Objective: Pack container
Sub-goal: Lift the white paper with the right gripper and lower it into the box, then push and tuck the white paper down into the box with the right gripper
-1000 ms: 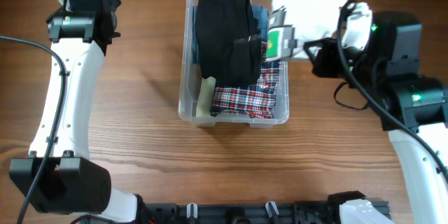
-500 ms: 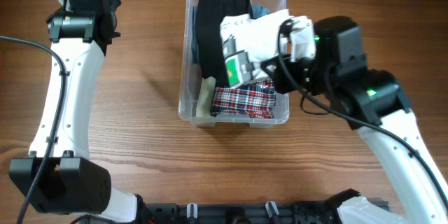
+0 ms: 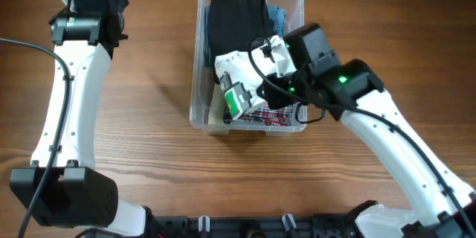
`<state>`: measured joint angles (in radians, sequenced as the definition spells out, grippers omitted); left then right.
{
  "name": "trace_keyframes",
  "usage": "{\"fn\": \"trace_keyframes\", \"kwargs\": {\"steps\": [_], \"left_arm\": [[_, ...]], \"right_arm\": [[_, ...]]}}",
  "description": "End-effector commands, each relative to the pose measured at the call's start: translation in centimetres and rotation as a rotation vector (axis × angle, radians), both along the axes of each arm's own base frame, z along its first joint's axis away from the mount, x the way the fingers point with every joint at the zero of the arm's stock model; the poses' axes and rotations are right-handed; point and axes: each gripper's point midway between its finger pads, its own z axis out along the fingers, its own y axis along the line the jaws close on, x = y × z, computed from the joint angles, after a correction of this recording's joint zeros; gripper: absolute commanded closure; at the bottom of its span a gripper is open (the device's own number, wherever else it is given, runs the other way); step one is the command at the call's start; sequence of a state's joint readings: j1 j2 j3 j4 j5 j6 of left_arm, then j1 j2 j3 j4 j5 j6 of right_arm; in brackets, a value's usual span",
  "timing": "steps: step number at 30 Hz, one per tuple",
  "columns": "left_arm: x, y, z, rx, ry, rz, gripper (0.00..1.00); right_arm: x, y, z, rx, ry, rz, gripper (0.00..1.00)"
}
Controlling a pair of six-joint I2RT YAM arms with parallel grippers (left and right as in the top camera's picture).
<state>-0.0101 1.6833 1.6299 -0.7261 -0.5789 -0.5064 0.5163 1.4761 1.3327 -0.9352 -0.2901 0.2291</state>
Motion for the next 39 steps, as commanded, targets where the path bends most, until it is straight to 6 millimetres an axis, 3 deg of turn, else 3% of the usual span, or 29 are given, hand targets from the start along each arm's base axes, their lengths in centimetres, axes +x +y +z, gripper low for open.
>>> {"fn": "trace_keyframes", "kwargs": {"steps": [1,7,10,11,12,15,17,23,24,26,30,33,36,37,38,39], "left_arm": [[0.0,0.4,-0.1,0.015,0.006,0.013,0.0],[0.0,0.4,-0.1,0.015,0.006,0.013,0.0],[0.0,0.4,-0.1,0.014,0.006,0.013,0.0],[0.0,0.4,-0.1,0.015,0.006,0.013,0.0],[0.0,0.4,-0.1,0.015,0.006,0.013,0.0],[0.0,0.4,-0.1,0.015,0.006,0.013,0.0],[0.0,0.4,-0.1,0.015,0.006,0.013,0.0],[0.0,0.4,-0.1,0.015,0.006,0.014,0.0],[0.0,0.4,-0.1,0.015,0.006,0.013,0.0],[0.0,0.4,-0.1,0.015,0.006,0.013,0.0],[0.0,0.4,-0.1,0.014,0.006,0.013,0.0],[0.0,0.4,-0.1,0.015,0.006,0.013,0.0],[0.0,0.4,-0.1,0.014,0.006,0.013,0.0],[0.0,0.4,-0.1,0.014,0.006,0.013,0.0],[0.0,0.4,-0.1,0.014,0.006,0.013,0.0],[0.0,0.4,-0.1,0.014,0.006,0.013,0.0]], "right_arm": [[0.1,-0.2,-2.0,-0.054,0.042,0.011,0.96],[-0.5,-1.0,-3.8,-0.117,0.11,0.005,0.96],[-0.7,-2.0,-4.2,-0.172,0.114,-0.013,0.75],[-0.9,-2.2,-4.3,-0.179,0.122,-0.009,0.59],[-1.1,-2.3,-4.4,-0.185,0.126,0.0,0.49],[-1.4,-2.4,-4.5,-0.198,0.127,0.03,0.33],[-1.2,-2.7,-4.5,-0.213,0.116,0.028,0.31],[0.7,-4.1,-4.2,-0.294,0.03,-0.023,0.31],[2.8,-5.2,-2.6,-0.367,-0.077,-0.052,0.31],[3.9,-5.8,-1.2,-0.395,-0.131,-0.087,0.31],[4.9,-4.0,2.0,-0.297,-0.187,-0.079,0.3],[4.9,-2.0,3.0,-0.191,-0.189,-0.041,0.33],[4.8,-1.2,2.5,-0.154,-0.17,-0.027,0.45],[4.8,-1.2,2.1,-0.153,-0.161,-0.038,0.55],[4.8,-1.2,1.5,-0.155,-0.15,-0.043,0.73],[4.8,-1.3,0.9,-0.16,-0.14,-0.045,0.82]]}}
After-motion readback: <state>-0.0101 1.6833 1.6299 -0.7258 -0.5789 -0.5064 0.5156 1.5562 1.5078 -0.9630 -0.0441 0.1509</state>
